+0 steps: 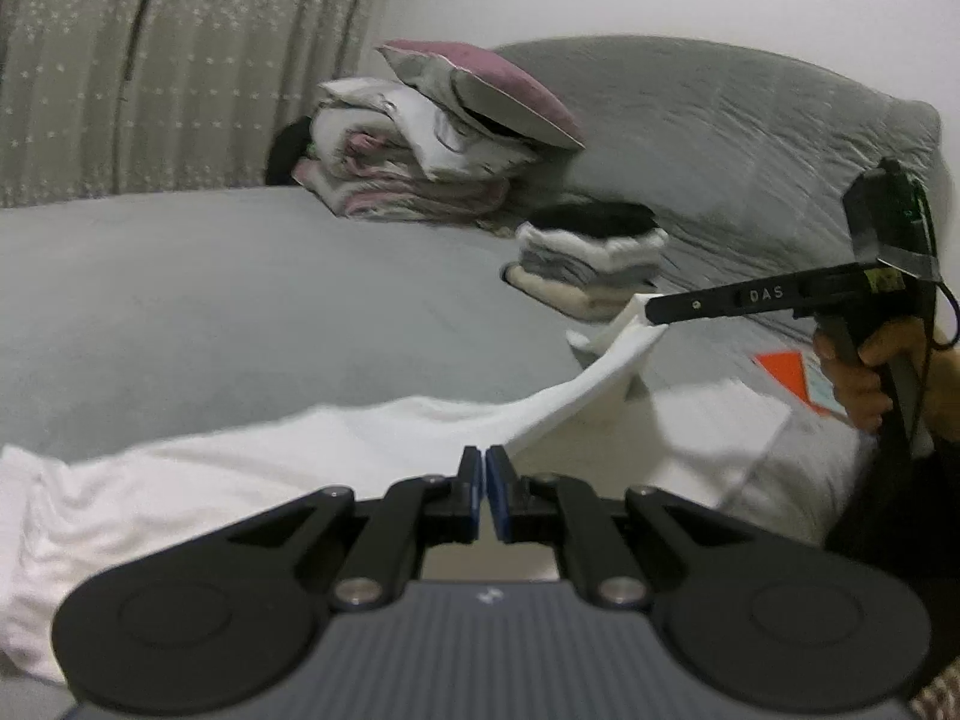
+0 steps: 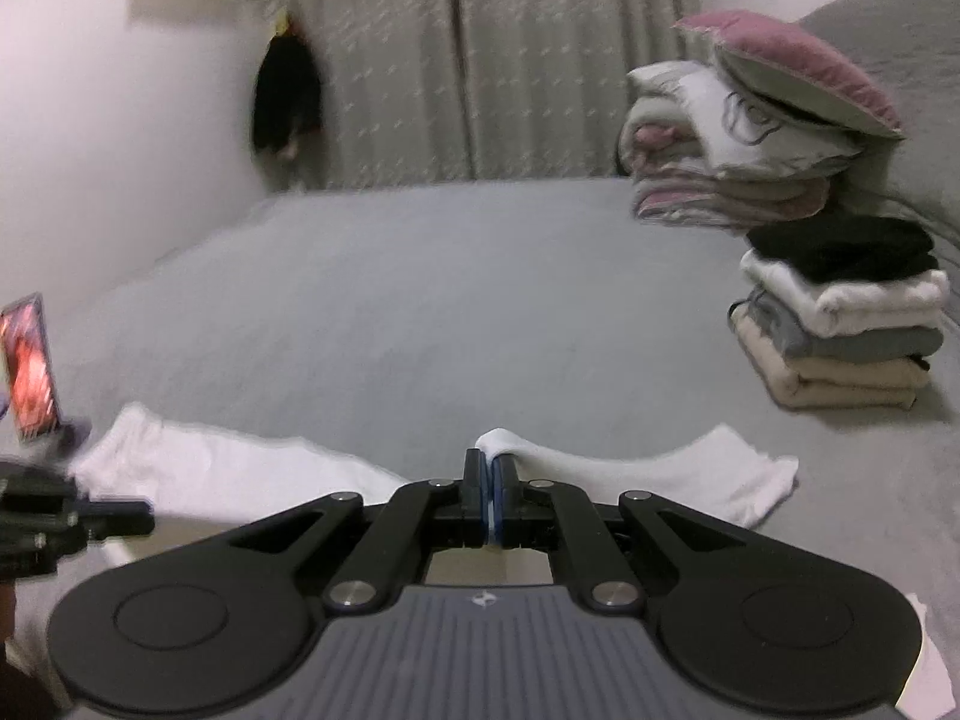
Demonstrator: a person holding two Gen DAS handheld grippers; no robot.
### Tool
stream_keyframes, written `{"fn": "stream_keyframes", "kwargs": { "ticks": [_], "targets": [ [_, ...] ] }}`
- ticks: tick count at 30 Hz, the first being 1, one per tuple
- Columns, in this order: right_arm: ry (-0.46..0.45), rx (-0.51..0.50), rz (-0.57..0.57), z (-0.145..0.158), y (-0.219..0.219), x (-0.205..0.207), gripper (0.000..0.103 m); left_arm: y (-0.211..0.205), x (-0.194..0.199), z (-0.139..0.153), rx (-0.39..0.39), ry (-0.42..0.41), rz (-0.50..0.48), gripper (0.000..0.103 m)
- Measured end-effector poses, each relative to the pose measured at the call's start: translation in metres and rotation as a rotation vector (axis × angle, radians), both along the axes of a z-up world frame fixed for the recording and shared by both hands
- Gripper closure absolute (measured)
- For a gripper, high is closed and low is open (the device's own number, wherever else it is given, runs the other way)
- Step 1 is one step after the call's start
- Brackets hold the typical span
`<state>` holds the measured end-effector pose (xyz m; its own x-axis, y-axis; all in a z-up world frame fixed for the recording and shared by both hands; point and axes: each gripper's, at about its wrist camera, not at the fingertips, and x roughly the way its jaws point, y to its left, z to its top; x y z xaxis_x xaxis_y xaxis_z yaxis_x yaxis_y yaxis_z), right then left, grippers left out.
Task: Fold clothes
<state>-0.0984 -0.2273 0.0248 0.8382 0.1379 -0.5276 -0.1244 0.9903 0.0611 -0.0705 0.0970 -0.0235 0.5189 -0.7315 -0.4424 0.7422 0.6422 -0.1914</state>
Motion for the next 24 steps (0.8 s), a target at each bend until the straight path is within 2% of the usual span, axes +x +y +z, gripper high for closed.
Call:
{"fn": "stream_keyframes", "kwargs": {
  "ticks": [7,11,13,17,20,21,23,24],
  "targets": [
    [0.135,-0.084,0.134,-0.032,0.0,-0.013,0.098,0.001,-0.011,-0.026,0.066,0.068,-0.07,0.099],
    [0.278,-0.128,0.21,-0.058,0.002,-0.007,0.098,-0.003,-0.006,-0.045,0.14,0.143,-0.097,0.099],
    [0.332,-0.164,0.235,-0.07,0.005,-0.005,0.098,-0.004,-0.006,-0.051,0.162,0.154,-0.106,0.099],
    [0.353,-0.21,0.266,-0.075,0.011,-0.003,0.098,-0.003,-0.003,-0.053,0.16,0.175,-0.11,0.098],
    [0.37,-0.205,0.283,-0.071,0.01,0.003,0.097,-0.002,-0.003,-0.052,0.15,0.185,-0.117,0.094],
    [0.377,-0.198,0.289,-0.068,0.009,0.005,0.094,0.0,-0.002,-0.051,0.135,0.198,-0.119,0.092],
    [0.391,-0.147,0.307,-0.061,0.003,0.008,0.086,0.004,-0.001,-0.047,0.099,0.213,-0.114,0.078],
    [0.391,-0.114,0.314,-0.058,0.0,0.01,0.077,0.007,0.0,-0.045,0.079,0.216,-0.109,0.075]
  ]
}}
